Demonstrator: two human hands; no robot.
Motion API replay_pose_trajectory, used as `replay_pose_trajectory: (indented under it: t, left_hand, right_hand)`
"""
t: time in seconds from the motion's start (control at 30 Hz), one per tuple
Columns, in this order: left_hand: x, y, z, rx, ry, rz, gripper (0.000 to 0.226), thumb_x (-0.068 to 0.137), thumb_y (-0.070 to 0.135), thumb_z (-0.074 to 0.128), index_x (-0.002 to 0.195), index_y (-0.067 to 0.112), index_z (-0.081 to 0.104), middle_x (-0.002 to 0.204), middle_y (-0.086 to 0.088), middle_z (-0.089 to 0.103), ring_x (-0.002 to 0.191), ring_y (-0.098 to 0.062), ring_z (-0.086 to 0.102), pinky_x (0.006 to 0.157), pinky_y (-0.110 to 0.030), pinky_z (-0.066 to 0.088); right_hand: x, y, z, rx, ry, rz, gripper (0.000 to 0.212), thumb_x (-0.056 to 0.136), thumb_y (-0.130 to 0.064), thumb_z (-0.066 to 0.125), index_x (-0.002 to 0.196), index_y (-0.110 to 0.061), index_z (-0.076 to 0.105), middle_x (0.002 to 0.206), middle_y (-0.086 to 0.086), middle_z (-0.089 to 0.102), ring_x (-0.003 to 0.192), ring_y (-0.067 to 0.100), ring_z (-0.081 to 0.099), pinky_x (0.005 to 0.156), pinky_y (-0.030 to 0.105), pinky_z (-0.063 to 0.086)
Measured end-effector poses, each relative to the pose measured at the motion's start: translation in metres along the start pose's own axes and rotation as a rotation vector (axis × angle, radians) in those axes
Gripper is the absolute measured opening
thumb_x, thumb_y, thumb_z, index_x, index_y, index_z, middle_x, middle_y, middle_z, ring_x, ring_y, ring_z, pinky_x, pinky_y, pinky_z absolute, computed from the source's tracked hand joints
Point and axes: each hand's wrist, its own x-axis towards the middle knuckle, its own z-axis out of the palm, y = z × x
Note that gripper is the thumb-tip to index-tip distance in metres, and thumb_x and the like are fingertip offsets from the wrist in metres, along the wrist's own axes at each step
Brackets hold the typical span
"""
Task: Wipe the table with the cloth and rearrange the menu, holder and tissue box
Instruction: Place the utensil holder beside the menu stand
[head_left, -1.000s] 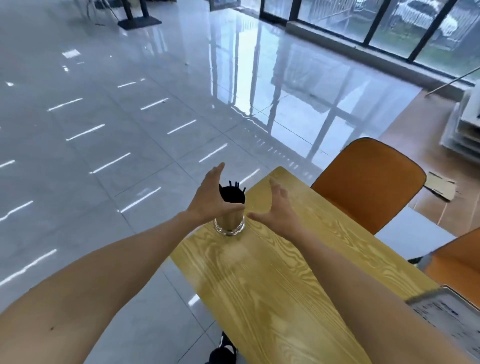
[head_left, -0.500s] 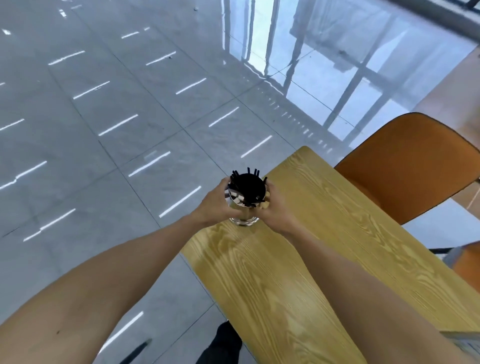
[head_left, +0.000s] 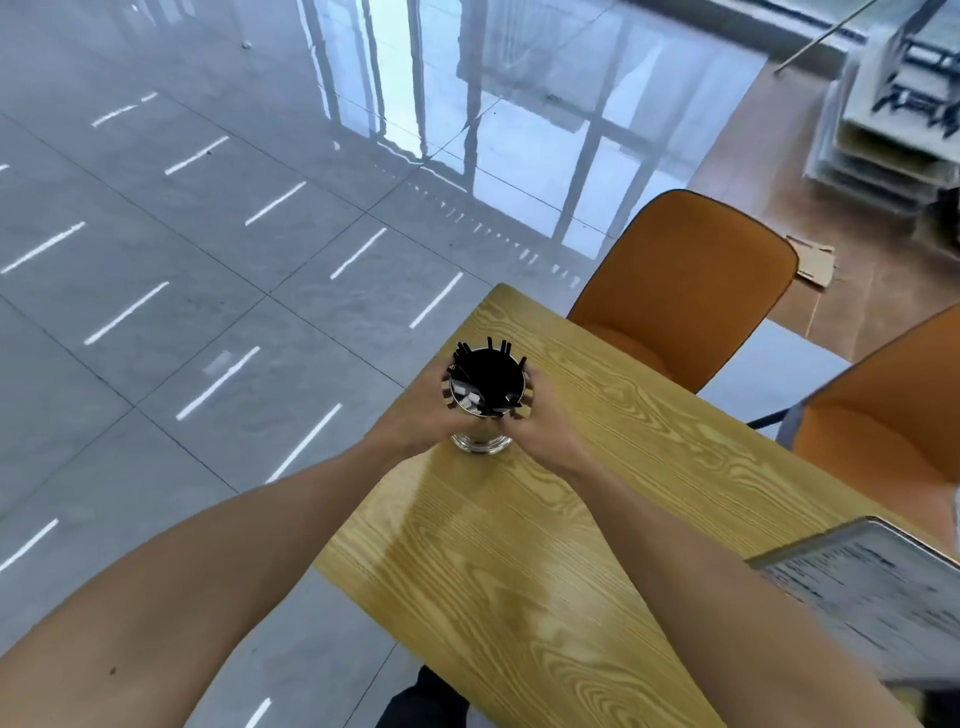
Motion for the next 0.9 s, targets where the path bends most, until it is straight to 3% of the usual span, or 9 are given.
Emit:
replay_pose_trajectory:
  t: [0.13,0.2,0.37,0.43,0.57,0.73,0.9]
  left_hand:
    - [0.005,0.025,0.043,0.034,-0.088,0.085,0.091,0.057,0.042,0.097,0.136,0.029,0.053,0.121,0.011,0.066,0.110,-0.011,0.067,0.093,-0.039,0.058]
    - [0.004,0.035,0.066,0.042,-0.120,0.115,0.091,0.057,0.038,0.098,0.135,0.025,0.054,0.117,0.012,0.066,0.107,-0.011,0.068,0.093,-0.042,0.058]
    - [-0.005,0.053,0.122,0.018,-0.222,0.158,0.087,0.059,0.035,0.097,0.132,0.032,0.050,0.119,0.015,0.062,0.109,-0.012,0.066,0.093,-0.041,0.058]
    - [-0.011,0.056,0.140,0.015,-0.266,0.153,0.086,0.061,0.034,0.097,0.133,0.032,0.050,0.121,0.015,0.062,0.111,-0.012,0.065,0.094,-0.039,0.058]
    - [-0.022,0.059,0.168,0.046,-0.322,0.147,0.099,0.054,0.046,0.097,0.139,0.031,0.049,0.127,0.011,0.063,0.114,-0.014,0.065,0.096,-0.043,0.057]
    - [-0.036,0.055,0.198,0.098,-0.398,0.143,0.105,0.045,0.060,0.097,0.136,0.039,0.050,0.131,0.009,0.060,0.118,-0.016,0.063,0.100,-0.046,0.054]
    - [-0.054,0.053,0.220,0.102,-0.445,0.155,0.085,0.051,0.042,0.099,0.125,0.044,0.057,0.121,0.016,0.066,0.113,-0.009,0.065,0.100,-0.041,0.054]
  right_hand:
    - [-0.032,0.013,-0.041,-0.005,0.097,-0.014,0.066,0.084,-0.019,0.079,0.137,-0.038,0.044,0.132,-0.004,0.061,0.121,0.014,0.060,0.099,0.047,0.055]
    - [-0.049,0.020,-0.061,0.009,0.136,-0.018,0.062,0.085,-0.018,0.079,0.131,-0.042,0.046,0.129,-0.008,0.062,0.118,0.013,0.062,0.097,0.048,0.055]
    - [-0.096,0.036,-0.097,0.051,0.235,-0.009,0.073,0.070,-0.045,0.089,0.131,-0.045,0.048,0.127,-0.024,0.061,0.116,0.003,0.061,0.098,0.035,0.053]
    - [-0.113,0.045,-0.106,0.050,0.278,-0.005,0.072,0.072,-0.046,0.088,0.131,-0.050,0.048,0.132,-0.021,0.058,0.121,0.005,0.058,0.102,0.035,0.051]
    - [-0.144,0.063,-0.110,0.053,0.405,0.034,0.074,0.070,-0.051,0.082,0.137,-0.038,0.051,0.133,-0.008,0.056,0.123,0.012,0.055,0.100,0.034,0.051]
    - [-0.178,0.090,-0.106,0.127,0.500,0.133,0.077,0.072,-0.051,0.085,0.139,-0.037,0.049,0.134,-0.015,0.057,0.125,0.010,0.056,0.101,0.045,0.053]
    - [-0.204,0.112,-0.106,0.097,0.533,0.197,0.093,0.062,-0.076,0.079,0.138,-0.035,0.046,0.136,-0.014,0.051,0.126,0.010,0.053,0.103,0.044,0.052]
